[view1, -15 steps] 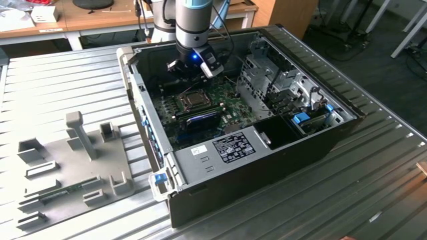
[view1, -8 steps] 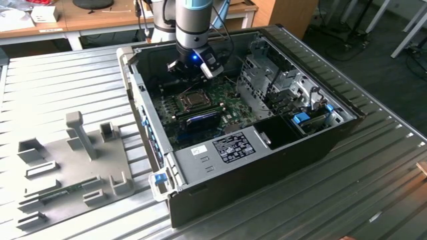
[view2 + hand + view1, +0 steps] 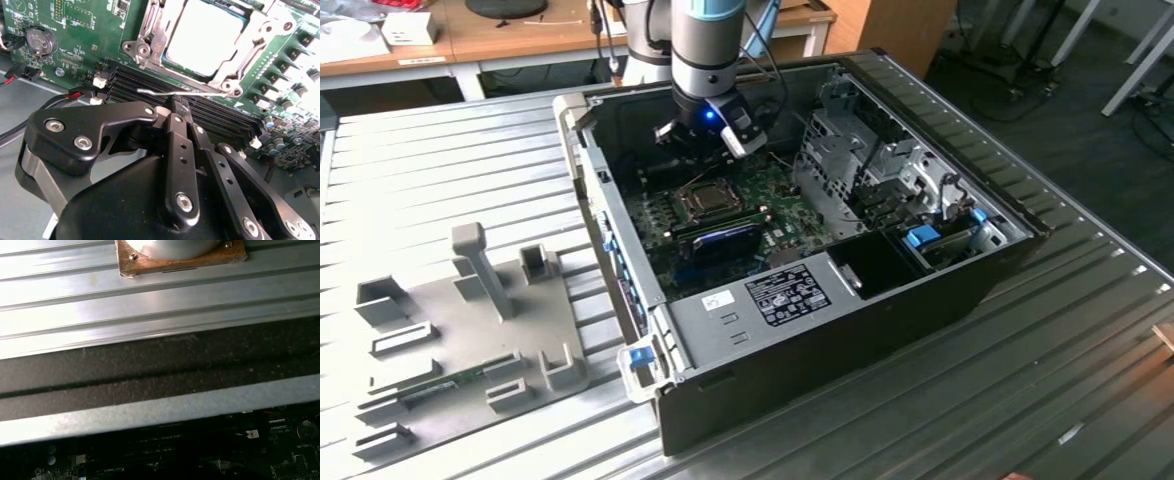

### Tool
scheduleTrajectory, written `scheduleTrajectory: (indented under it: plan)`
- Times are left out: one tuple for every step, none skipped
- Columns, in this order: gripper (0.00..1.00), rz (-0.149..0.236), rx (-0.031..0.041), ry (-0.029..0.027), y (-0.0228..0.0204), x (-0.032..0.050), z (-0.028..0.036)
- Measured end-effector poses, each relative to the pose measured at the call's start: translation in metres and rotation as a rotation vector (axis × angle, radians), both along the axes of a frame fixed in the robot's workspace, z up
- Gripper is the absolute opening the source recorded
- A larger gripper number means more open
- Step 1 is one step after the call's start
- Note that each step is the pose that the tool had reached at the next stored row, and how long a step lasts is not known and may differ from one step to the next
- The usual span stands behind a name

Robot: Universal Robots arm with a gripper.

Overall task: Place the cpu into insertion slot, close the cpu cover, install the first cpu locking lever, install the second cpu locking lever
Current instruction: 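Install the first cpu locking lever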

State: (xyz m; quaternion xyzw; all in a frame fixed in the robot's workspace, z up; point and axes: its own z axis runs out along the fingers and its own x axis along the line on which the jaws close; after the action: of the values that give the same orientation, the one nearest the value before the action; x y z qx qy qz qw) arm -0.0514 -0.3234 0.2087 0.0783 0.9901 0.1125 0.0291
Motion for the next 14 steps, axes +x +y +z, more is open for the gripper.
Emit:
scheduleTrajectory:
  plan:
    - [0.10, 0.000, -0.0001, 0.0001, 0.0000, 0.0000, 0.0006]
    - [0.10, 0.000, 0.0000, 0.0000, 0.0000, 0.0000, 0.0012]
    - [0.10, 0.000, 0.0000, 0.0000, 0.0000, 0.0000, 0.0019]
    - [0.10, 0.000, -0.0002, 0.0001, 0.0000, 0.0000, 0.0027]
    - [0.10, 0.000, -0.0001, 0.0000, 0.0000, 0.0000, 0.0030]
    - [0.10, 0.000, 0.0001, -0.0001, 0.0000, 0.0000, 0.0029]
    - [0.10, 0.000, 0.0002, -0.0001, 0.0000, 0.0000, 0.0030]
    - [0.10, 0.000, 0.0002, -0.0001, 0.0000, 0.0000, 0.0030]
    - [0.10, 0.000, 0.0000, -0.0001, 0.0000, 0.0000, 0.0031]
    - [0.10, 0.000, -0.0001, 0.0000, 0.0000, 0.0000, 0.0031]
    - [0.10, 0.000, -0.0002, 0.0000, 0.0001, -0.0001, 0.0031]
    - [0.10, 0.000, -0.0003, 0.0001, 0.0003, -0.0002, 0.0031]
    - [0.10, 0.000, -0.0003, 0.0001, 0.0006, -0.0005, 0.0030]
    - [0.10, 0.000, -0.0003, 0.0001, 0.0011, -0.0009, 0.0028]
